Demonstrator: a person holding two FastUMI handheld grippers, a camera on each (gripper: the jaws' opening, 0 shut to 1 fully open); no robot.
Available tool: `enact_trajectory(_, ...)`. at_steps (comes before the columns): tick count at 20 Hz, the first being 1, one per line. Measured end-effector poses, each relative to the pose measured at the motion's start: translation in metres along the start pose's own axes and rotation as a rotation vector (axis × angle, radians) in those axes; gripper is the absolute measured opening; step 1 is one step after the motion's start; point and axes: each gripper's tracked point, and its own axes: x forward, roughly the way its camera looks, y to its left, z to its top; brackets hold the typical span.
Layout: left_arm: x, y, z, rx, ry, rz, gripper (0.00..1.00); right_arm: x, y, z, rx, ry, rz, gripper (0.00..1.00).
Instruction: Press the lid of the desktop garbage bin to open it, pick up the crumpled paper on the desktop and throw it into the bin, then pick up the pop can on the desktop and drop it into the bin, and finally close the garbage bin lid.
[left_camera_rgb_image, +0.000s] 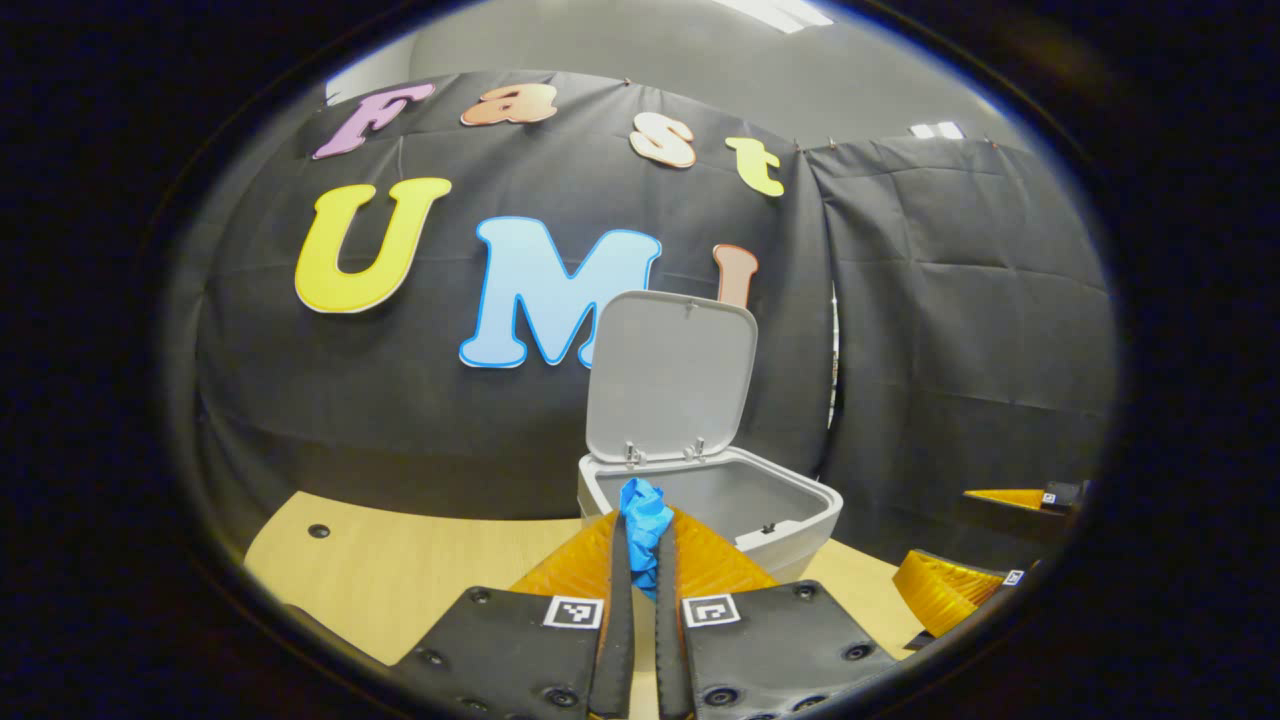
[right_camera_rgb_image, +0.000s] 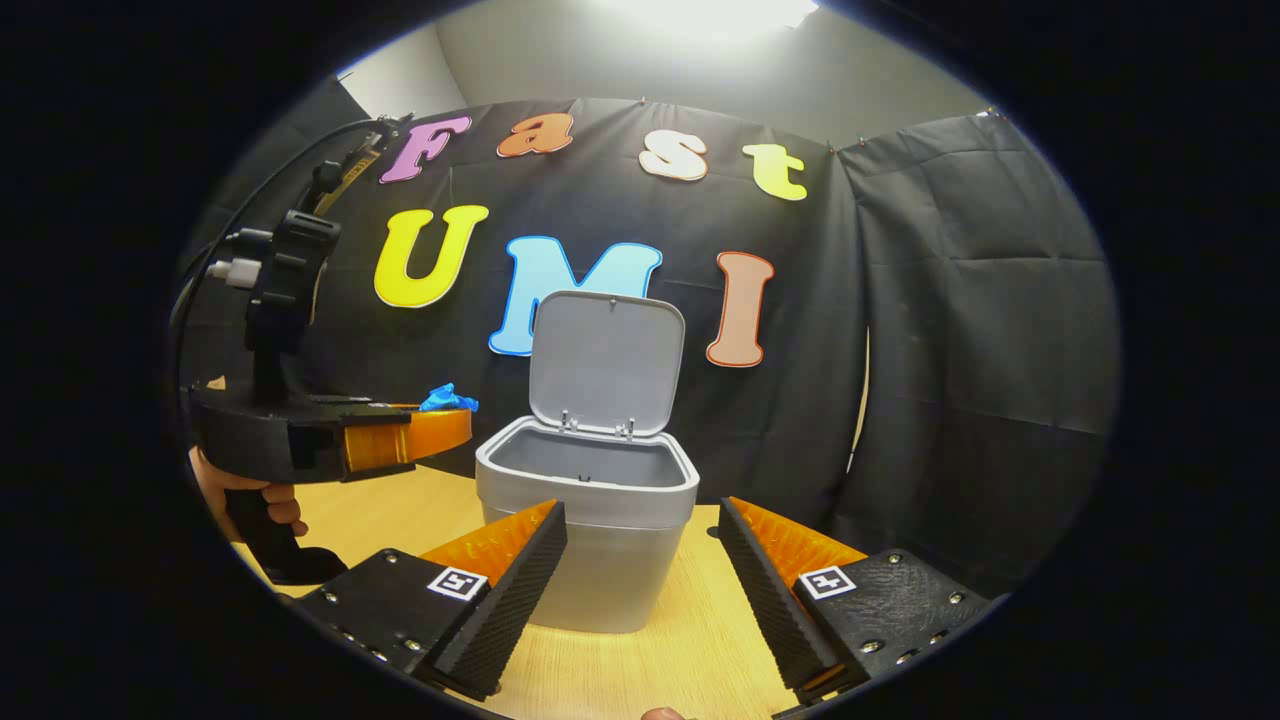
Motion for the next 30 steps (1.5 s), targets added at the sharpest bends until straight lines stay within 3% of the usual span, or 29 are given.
enact_trajectory(5, 0.024, -0.009, -0.005, 0.022, 0.020, -0.025, 0.18, -0.001, -0.018, -0.006, 0.022, 0.023, -0.048, 0.98)
enact_trajectory(9, 0.041, -0.012, -0.009, 0.027, 0.034, -0.035, 0.27, -0.006, -0.028, -0.011, 0.035, 0.035, -0.089, 0.97)
enact_trajectory(17, 0.065, -0.021, -0.013, 0.053, 0.039, -0.061, 0.33, -0.004, -0.023, -0.008, 0.029, 0.032, -0.091, 0.98)
enact_trajectory(25, 0.065, -0.020, -0.017, 0.040, 0.055, -0.074, 0.83, -0.010, -0.021, -0.006, 0.026, 0.030, -0.101, 0.98)
enact_trajectory(27, 0.060, -0.015, -0.015, 0.032, 0.051, -0.063, 0.84, -0.011, -0.019, -0.006, 0.025, 0.033, -0.103, 0.98)
enact_trajectory(30, 0.050, -0.004, -0.014, 0.022, 0.045, -0.038, 0.95, -0.012, -0.012, -0.007, 0.023, 0.035, -0.091, 0.98)
